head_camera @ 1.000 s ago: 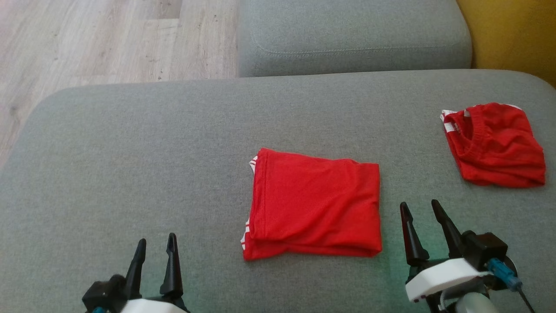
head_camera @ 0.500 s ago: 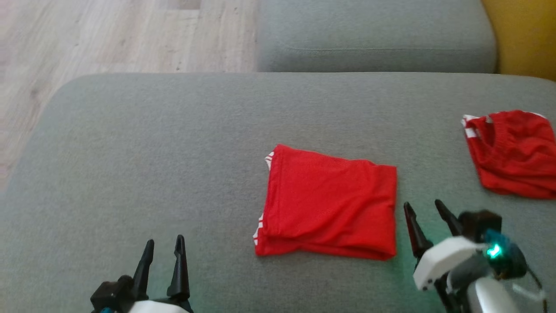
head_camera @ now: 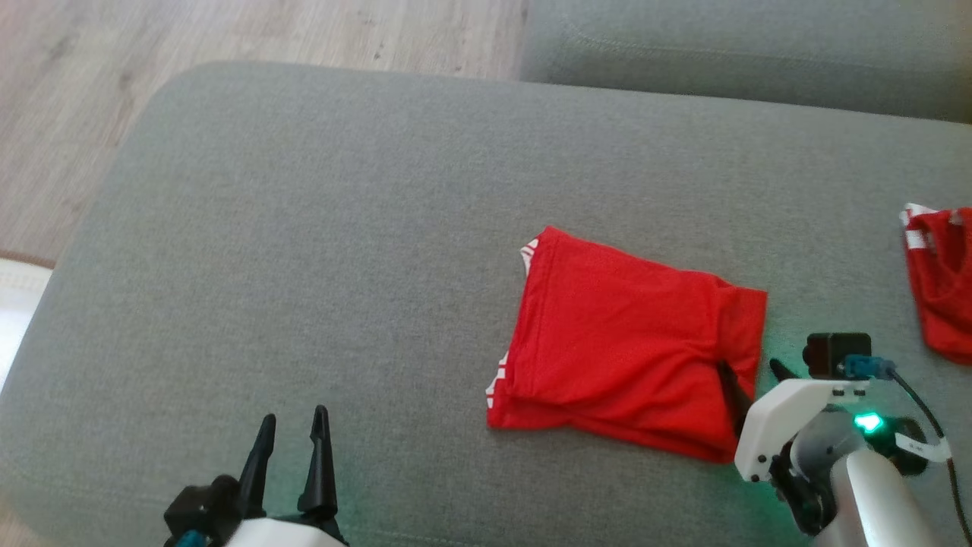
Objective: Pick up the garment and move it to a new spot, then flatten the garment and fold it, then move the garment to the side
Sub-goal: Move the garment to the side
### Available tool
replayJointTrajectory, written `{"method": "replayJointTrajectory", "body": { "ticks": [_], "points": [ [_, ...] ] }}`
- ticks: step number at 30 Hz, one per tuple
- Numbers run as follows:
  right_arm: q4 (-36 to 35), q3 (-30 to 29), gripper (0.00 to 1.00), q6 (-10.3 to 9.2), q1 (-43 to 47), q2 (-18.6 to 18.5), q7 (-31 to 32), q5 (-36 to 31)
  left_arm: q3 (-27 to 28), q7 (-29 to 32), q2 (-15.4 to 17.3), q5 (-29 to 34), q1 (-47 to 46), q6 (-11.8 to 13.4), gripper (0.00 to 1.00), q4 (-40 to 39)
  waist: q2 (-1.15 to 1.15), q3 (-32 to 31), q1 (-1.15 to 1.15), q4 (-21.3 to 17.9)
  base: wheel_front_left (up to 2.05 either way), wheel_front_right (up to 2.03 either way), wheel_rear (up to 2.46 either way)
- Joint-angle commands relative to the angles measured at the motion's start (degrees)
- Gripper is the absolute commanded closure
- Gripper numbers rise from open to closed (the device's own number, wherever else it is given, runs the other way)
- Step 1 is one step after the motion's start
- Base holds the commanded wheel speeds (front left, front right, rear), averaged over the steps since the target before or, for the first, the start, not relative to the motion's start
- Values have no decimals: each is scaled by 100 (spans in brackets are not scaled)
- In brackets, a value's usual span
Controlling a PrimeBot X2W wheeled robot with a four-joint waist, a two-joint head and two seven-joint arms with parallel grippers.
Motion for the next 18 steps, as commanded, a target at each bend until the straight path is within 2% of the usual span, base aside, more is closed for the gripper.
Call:
{"method": "replayJointTrajectory", "body": {
  "ticks": [1,4,6,9,13,18],
  "points": [
    [-54,158,0,37,-291,-17,49,195,242,-68,-6,73,-281,-19,0,-122,0,93,-1,79,0,0,0],
    [102,249,0,37,-329,-17,71,398,297,-70,-25,73,-279,-34,0,-118,0,147,-1,73,0,0,0],
    [187,326,52,37,-380,-17,68,483,325,-71,-39,82,-297,-54,0,-123,0,189,-1,40,0,0,0],
    [299,579,100,37,-487,-17,76,594,359,-72,-90,75,-344,-108,0,-160,0,264,-1,-55,0,0,0],
    [314,747,100,37,-674,-17,-29,586,384,-72,-133,73,-396,-158,0,-216,0,386,-1,-207,0,0,0],
    [165,767,100,37,-1108,-17,-240,184,476,-72,-162,147,-516,-275,0,-396,0,683,-1,-646,0,0,0]
  ]
}}
